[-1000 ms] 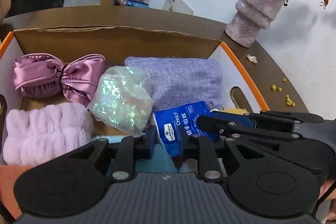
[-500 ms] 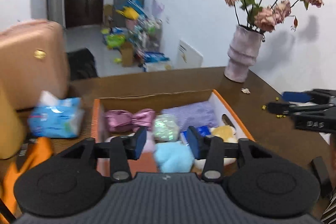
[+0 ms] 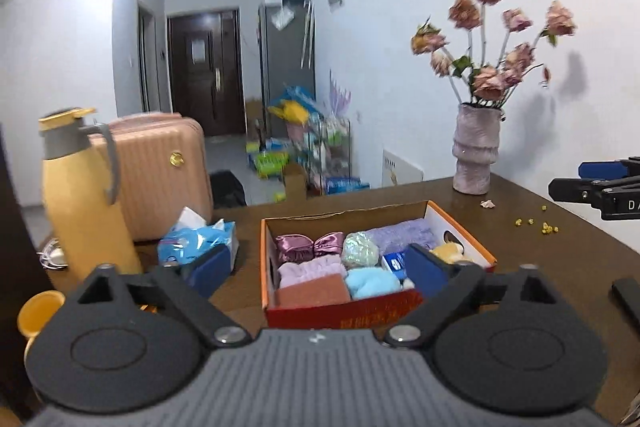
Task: Organize soft objects
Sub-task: 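Open the left tool in the box and withdraw it over the table, then close the left tool on the wrapped snack while the right tool grasps the white sponge, then carry the snack with the left tool and the sponge with the right tool into the box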
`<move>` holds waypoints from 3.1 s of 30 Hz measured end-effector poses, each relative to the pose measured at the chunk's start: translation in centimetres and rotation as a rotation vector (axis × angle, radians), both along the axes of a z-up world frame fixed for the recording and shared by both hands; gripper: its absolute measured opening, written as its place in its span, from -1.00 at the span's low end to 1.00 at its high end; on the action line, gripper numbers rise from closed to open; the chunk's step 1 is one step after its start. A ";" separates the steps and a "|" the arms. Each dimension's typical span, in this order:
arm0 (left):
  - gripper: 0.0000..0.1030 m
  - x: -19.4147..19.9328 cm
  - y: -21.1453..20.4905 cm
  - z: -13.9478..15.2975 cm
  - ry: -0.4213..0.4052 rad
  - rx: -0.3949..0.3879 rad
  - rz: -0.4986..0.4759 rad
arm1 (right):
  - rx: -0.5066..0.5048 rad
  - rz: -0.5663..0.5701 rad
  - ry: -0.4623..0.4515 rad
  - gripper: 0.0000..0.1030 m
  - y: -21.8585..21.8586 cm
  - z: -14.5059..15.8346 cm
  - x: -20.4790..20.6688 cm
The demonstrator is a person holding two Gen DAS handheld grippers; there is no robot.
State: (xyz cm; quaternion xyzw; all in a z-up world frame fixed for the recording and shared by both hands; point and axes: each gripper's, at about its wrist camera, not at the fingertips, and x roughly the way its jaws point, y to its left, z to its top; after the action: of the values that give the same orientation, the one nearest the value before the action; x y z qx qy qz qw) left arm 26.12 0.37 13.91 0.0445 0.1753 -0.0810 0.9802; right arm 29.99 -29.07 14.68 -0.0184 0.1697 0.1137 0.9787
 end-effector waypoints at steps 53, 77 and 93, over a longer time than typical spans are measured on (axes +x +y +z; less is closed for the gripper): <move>-0.73 4.4 -0.6 -15.9 0.317 -0.145 -0.124 | 0.009 0.127 0.335 -0.42 5.9 -19.2 9.2; -0.73 -9.7 -3.4 -10.3 0.167 -0.154 -0.182 | 0.094 0.120 0.153 -0.53 2.3 -12.5 -12.6; -0.73 -10.9 -2.7 -7.5 0.073 -0.166 -0.177 | 0.089 0.099 0.043 -0.53 2.0 -10.0 -15.7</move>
State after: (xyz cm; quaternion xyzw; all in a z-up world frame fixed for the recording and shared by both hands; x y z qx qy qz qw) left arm 15.22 -2.31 6.42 -0.0246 0.1987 -0.1831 0.9625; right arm 14.32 -27.02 4.69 0.0190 0.1845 0.1695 0.9679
